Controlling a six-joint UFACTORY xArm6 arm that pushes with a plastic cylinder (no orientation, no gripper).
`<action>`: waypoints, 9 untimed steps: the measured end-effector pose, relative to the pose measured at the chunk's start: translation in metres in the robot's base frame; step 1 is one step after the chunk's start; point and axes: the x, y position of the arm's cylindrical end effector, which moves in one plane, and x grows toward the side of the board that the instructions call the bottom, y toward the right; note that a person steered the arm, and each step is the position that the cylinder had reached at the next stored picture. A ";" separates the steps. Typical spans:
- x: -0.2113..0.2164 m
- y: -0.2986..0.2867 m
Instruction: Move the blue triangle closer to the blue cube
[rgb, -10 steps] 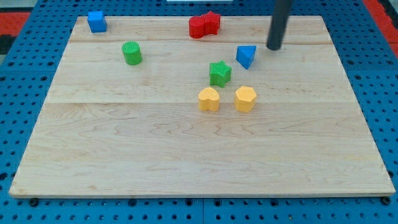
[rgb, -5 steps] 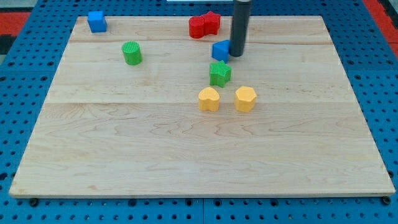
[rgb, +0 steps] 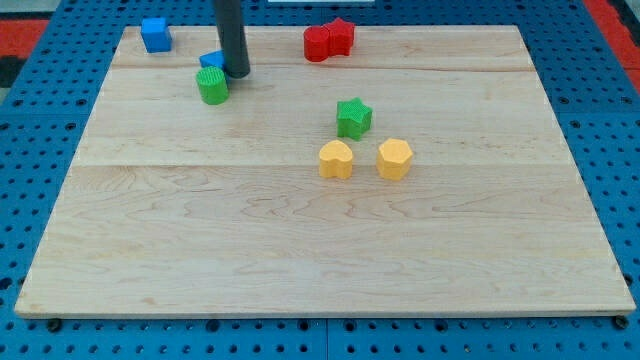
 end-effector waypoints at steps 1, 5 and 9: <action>-0.002 -0.034; 0.038 -0.081; 0.015 -0.083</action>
